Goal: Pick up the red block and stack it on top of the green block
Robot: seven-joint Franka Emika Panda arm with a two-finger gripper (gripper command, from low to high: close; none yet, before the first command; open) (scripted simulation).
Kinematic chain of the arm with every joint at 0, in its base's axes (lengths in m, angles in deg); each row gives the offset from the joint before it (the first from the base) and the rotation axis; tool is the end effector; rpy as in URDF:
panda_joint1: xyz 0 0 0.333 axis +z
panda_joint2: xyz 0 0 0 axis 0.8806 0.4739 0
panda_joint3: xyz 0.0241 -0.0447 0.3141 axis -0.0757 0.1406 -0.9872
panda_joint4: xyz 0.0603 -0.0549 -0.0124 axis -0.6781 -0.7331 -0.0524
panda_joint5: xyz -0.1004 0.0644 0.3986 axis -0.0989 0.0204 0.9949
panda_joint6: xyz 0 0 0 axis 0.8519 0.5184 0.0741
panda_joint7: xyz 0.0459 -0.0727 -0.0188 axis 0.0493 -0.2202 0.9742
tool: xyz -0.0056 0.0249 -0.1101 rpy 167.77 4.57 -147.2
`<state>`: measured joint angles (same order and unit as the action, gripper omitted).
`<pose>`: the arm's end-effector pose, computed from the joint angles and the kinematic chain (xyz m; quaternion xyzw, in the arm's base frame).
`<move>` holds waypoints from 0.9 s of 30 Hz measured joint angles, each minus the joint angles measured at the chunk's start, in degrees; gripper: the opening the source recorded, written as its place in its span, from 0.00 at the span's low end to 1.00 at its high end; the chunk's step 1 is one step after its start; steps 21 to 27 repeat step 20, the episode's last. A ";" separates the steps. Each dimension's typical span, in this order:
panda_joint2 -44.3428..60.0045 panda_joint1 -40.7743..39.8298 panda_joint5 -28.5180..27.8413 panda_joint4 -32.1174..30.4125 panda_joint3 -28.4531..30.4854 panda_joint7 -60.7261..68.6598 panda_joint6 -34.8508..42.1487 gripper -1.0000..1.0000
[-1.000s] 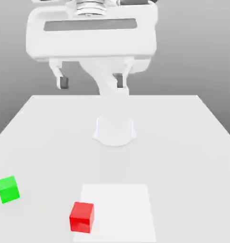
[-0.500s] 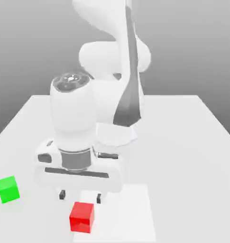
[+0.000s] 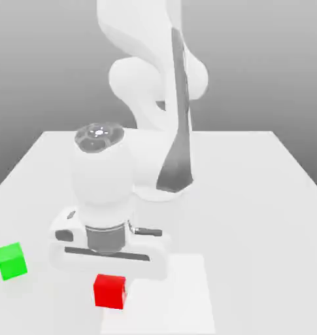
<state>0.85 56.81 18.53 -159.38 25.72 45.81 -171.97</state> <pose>0.4572 -0.0964 0.1813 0.8813 -0.4726 0.0001 0.0006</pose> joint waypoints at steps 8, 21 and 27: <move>-3.86 -8.53 0.92 0.23 11.92 -18.09 4.30 0.00; 4.50 -17.36 10.07 1.17 12.60 -22.02 -2.23 1.00; 4.50 -17.36 10.07 1.17 12.60 -22.02 -2.23 1.00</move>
